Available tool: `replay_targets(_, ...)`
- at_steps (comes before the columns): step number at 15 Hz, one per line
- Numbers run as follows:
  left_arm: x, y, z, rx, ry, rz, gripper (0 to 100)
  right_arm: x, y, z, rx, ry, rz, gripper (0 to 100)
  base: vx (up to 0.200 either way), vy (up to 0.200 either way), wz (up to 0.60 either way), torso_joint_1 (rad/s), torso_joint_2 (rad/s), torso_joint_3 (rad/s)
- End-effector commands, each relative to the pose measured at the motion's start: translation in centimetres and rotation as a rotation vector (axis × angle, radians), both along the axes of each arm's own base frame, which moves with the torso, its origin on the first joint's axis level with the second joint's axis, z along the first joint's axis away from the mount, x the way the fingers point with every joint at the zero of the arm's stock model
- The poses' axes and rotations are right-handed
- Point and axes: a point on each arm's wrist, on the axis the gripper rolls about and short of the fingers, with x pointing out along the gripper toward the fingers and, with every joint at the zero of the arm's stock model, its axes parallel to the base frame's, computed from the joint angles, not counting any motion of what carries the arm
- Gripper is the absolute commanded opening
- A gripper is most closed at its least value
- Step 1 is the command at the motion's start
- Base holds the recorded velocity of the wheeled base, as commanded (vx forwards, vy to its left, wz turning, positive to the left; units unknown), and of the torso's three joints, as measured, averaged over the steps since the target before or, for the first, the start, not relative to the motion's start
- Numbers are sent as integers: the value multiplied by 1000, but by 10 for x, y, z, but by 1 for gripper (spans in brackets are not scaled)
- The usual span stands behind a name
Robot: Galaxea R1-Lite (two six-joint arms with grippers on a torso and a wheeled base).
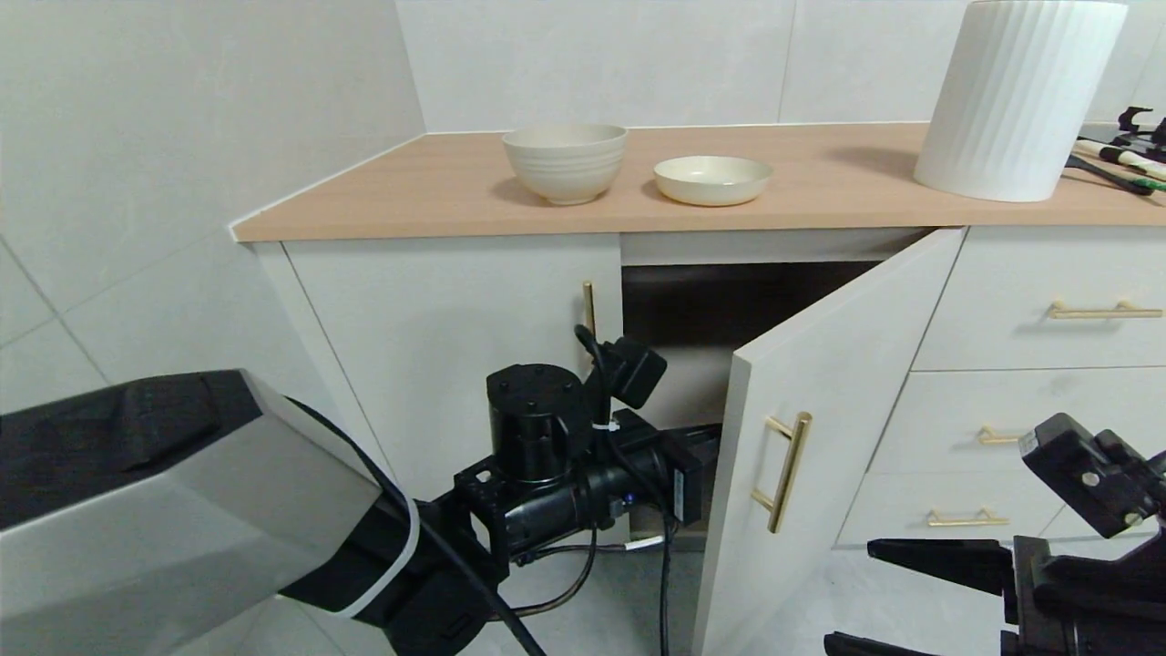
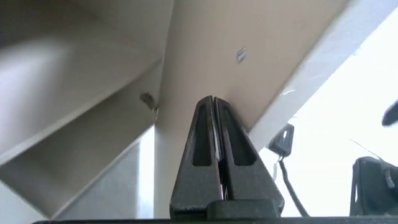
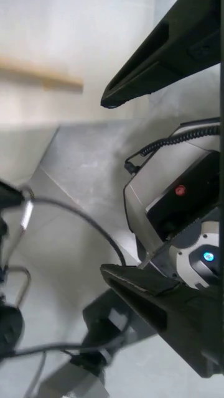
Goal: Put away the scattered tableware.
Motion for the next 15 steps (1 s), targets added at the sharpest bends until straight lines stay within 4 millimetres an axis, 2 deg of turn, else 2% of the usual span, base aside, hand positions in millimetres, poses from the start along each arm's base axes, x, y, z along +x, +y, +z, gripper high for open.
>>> replay_targets(1, 9, -8, -5, -4, -4, 2, 0, 0, 0, 0, -1, 1, 0, 100, 0, 0, 0, 0, 0, 0)
replay_targets(4, 11, -16, -5, -8, -9, -4, 0, 0, 0, 0, -1, 1, 2, 100, 0, 0, 0, 0, 0, 0)
replay_targets(6, 0, -28, -3, -12, -14, -33, 0, -1, 1, 0, 0, 0, 9, 100, 0, 0, 0, 0, 0, 0)
replay_targets(7, -12, -38, -2, -15, -18, -71, 0, -4, 2, 1, 4, -2, 24, 100, 0, 0, 0, 0, 0, 0)
replay_targets(9, -52, -64, 5, -32, -18, -206, 0, -16, -1, 2, 33, -14, 99, 100, 0, 0, 0, 0, 0, 0)
replay_targets(10, -72, -71, 10, -45, -1, -278, 0, -25, -6, 4, 65, -23, 168, 100, 0, 0, 0, 0, 0, 0)
replay_targets(11, -82, -70, 15, -60, 23, -322, 0, -32, -12, 7, 99, -33, 235, 100, 0, 0, 0, 0, 0, 0)
replay_targets(12, -84, -64, 18, -60, 34, -327, 0, -36, -16, 11, 129, -45, 271, 100, 0, 0, 0, 0, 0, 0)
replay_targets(15, -52, -44, 9, -39, 52, -219, 0, -34, -16, 12, 134, -48, 270, 100, 0, 0, 0, 0, 0, 0)
